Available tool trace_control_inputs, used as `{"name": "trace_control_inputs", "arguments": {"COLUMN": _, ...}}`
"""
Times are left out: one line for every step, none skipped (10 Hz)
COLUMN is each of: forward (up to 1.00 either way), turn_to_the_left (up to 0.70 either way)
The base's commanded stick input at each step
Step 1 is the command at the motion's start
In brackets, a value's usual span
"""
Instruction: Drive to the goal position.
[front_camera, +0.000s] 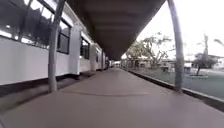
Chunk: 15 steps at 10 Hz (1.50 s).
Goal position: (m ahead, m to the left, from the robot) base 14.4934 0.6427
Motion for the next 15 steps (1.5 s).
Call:
{"name": "trace_control_inputs", "arguments": {"forward": 0.70, "turn_to_the_left": 0.00}}
{"name": "trace_control_inputs", "arguments": {"forward": 0.70, "turn_to_the_left": 0.00}}
{"name": "trace_control_inputs", "arguments": {"forward": 0.70, "turn_to_the_left": 0.00}}
{"name": "trace_control_inputs", "arguments": {"forward": 0.70, "turn_to_the_left": 0.00}}
{"name": "trace_control_inputs", "arguments": {"forward": 0.70, "turn_to_the_left": 0.00}}
{"name": "trace_control_inputs", "arguments": {"forward": 0.70, "turn_to_the_left": 0.00}}
{"name": "trace_control_inputs", "arguments": {"forward": 0.70, "turn_to_the_left": 0.00}}
{"name": "trace_control_inputs", "arguments": {"forward": 0.70, "turn_to_the_left": 0.00}}
{"name": "trace_control_inputs", "arguments": {"forward": 0.70, "turn_to_the_left": 0.00}}
{"name": "trace_control_inputs", "arguments": {"forward": 0.70, "turn_to_the_left": 0.00}}
{"name": "trace_control_inputs", "arguments": {"forward": 0.70, "turn_to_the_left": 0.00}}
{"name": "trace_control_inputs", "arguments": {"forward": 0.70, "turn_to_the_left": 0.00}}
{"name": "trace_control_inputs", "arguments": {"forward": 0.70, "turn_to_the_left": 0.00}}
{"name": "trace_control_inputs", "arguments": {"forward": 0.70, "turn_to_the_left": 0.00}}
{"name": "trace_control_inputs", "arguments": {"forward": 0.70, "turn_to_the_left": 0.00}}
